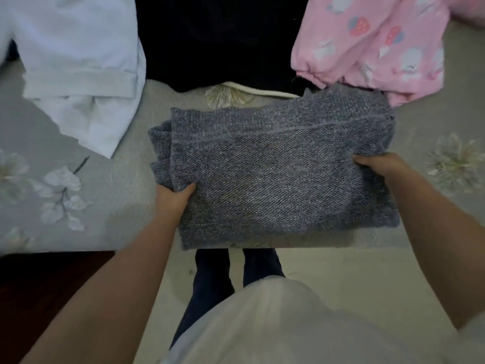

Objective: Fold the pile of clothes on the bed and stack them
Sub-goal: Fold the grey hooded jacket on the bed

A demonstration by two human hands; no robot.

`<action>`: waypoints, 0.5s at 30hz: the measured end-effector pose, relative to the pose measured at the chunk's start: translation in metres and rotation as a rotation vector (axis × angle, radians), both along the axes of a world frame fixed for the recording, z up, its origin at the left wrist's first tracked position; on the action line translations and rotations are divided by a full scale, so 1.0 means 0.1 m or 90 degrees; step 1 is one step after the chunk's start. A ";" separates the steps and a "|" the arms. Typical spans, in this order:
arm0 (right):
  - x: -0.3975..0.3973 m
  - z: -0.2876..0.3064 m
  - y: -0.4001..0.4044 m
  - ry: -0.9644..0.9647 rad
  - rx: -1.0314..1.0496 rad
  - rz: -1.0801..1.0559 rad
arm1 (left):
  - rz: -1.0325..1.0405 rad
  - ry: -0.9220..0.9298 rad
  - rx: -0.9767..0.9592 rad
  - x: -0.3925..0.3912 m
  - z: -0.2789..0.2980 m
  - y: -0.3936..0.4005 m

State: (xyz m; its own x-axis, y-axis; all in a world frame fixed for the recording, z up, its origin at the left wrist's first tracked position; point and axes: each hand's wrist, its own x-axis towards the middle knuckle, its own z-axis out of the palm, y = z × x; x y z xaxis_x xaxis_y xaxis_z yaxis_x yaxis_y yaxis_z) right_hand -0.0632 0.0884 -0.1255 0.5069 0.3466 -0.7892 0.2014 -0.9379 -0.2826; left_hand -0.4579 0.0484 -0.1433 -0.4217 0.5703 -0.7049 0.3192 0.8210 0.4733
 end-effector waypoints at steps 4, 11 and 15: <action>-0.20 0.06 0.01 -0.146 0.010 0.127 | -0.105 0.096 0.037 0.10 0.07 -0.01; -0.65 0.34 -0.18 -0.402 -0.024 0.370 | -0.411 0.374 -0.059 0.31 0.33 -0.14; -0.87 0.40 -0.65 -0.392 0.262 0.874 | -0.829 0.362 0.301 0.44 0.38 -0.40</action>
State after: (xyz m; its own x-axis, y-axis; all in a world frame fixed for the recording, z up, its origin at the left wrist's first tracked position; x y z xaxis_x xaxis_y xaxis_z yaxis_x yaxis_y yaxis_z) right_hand -0.1501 0.0234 -0.0855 -0.1702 0.9303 -0.3249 0.9846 0.1736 -0.0185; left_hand -0.4141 0.0088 -0.1052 0.4003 0.8745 -0.2739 0.9150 -0.3651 0.1716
